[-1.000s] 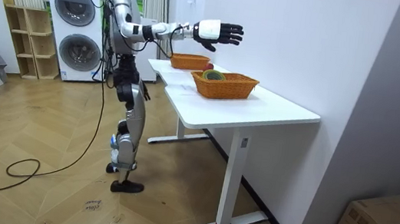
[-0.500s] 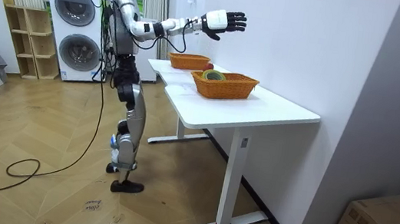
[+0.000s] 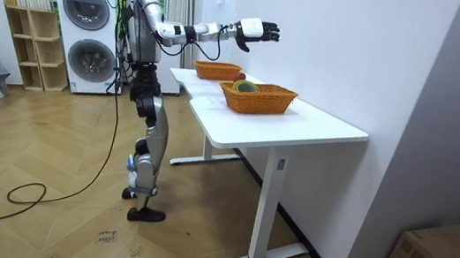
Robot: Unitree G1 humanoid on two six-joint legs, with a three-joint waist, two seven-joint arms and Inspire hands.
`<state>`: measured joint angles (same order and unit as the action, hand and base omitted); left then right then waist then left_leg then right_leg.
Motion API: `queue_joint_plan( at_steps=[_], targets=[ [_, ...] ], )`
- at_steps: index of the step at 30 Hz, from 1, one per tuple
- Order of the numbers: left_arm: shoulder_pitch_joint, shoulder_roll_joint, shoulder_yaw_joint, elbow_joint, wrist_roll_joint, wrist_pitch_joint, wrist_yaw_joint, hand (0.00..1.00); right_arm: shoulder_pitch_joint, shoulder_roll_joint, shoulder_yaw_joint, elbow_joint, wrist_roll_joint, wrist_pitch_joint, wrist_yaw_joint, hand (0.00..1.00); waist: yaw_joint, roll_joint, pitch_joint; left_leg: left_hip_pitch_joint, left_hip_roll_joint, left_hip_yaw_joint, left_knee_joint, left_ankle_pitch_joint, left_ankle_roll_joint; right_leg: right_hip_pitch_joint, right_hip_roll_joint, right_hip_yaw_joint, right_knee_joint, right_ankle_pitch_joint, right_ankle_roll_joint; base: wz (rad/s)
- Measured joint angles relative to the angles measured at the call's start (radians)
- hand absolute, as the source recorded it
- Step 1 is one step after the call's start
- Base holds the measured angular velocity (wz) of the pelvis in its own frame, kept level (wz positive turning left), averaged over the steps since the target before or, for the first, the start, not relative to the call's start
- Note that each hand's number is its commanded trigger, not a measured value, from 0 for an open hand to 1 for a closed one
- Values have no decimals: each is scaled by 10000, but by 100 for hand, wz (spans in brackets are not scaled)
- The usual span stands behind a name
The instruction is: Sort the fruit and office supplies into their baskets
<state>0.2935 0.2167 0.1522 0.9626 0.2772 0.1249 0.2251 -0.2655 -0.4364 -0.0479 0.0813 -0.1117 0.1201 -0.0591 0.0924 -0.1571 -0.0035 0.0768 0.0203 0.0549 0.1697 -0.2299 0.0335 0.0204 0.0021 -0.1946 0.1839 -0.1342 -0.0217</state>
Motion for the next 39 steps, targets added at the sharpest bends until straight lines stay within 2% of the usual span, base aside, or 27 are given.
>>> queue_joint_plan(
  at_steps=[3, 6, 9, 18, 26, 32, 39],
  targets=[
    [-167, 12, -8, 28, -12, -13, 16, 0, -10, -7, 300, 5, -516, -2, 106, 0, 200, 4, 12, -103, -8, 115, 11, 5, -4, -143, 1, 57, 1, 1, -2, -10],
    [-410, 27, -54, 329, -50, -34, 39, 0, -11, -48, 760, 54, -509, -2, 257, 0, 238, -28, 59, -142, -6, 153, 39, 6, -4, -192, -4, 63, 0, 4, -6, -4],
    [-507, 26, -175, 416, -81, -40, 73, 0, -11, -49, 1052, 56, -512, -3, 517, 0, 239, -62, 56, -299, -9, 150, 66, 6, -4, -323, -9, 58, 1, 4, -6, 0],
    [-763, 40, -401, 522, -98, -81, 85, 0, -11, -76, 1160, 64, -600, -5, 1019, 0, 250, -226, 121, -520, -17, 24, 174, 6, -5, -481, -74, 9, -7, 7, -10, 3],
    [-1057, 50, -583, 778, -100, -91, 81, 0, -12, -93, 1444, 66, -919, -1, 1583, 0, 254, -238, 111, -571, -28, -15, 188, 6, -5, -480, -93, 1, 6, 6, -10, 1],
    [-1050, 53, -590, 779, -100, -80, 78, 0, -12, -93, 1449, 62, -1856, 19, 1858, 0, 269, -264, 93, -577, -28, -14, 188, 6, -4, -484, -92, -3, 10, 7, -10, 0],
    [-1045, 119, -593, 776, -91, -79, 4, 0, -12, -95, 1450, 63, -2592, 40, 1954, 0, 319, -338, 39, -574, -28, -10, 189, 7, -5, -495, -97, -56, 9, 6, -10, 0]
  ],
)
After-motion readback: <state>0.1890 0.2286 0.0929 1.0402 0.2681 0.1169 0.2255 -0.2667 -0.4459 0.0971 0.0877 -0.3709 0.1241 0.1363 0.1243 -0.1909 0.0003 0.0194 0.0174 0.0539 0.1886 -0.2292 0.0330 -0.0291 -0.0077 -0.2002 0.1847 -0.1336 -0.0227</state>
